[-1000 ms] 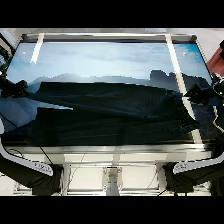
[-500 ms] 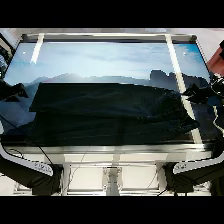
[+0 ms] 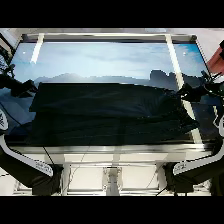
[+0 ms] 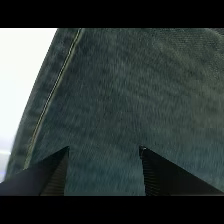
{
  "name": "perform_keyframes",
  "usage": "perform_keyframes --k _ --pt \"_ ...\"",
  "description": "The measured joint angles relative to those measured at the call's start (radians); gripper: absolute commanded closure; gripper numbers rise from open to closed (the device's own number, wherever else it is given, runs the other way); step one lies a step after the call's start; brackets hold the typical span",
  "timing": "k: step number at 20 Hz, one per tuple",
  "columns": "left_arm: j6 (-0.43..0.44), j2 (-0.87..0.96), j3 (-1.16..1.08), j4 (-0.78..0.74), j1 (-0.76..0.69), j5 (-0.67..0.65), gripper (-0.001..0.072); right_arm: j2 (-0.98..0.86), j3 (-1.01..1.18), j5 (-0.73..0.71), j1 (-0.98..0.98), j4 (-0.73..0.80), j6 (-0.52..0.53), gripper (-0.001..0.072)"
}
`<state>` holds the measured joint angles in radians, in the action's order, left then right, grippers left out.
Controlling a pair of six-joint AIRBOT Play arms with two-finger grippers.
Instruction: Fold the clothes and pants, and hang the long-sleeved shirts on hangers.
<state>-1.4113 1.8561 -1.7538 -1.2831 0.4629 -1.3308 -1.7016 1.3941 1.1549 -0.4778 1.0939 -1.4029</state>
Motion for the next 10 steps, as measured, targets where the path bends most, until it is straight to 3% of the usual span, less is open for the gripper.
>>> perform_keyframes --k 3,9,10 --pt "-0.02 0.027 0.0 0.011 -0.005 0.064 0.0245 -0.037 0.0 -0.051 0.023 -0.031 -0.012 0.0472" --pt "-0.029 0.05 0.0 0.083 -0.014 0.213 0.0234 -0.071 0.0 -0.153 0.064 -0.103 -0.02 0.0477" --pt "-0.029 0.053 0.0 0.089 -0.016 0.235 0.0234 -0.072 0.0 -0.161 0.066 -0.109 -0.02 0.053"
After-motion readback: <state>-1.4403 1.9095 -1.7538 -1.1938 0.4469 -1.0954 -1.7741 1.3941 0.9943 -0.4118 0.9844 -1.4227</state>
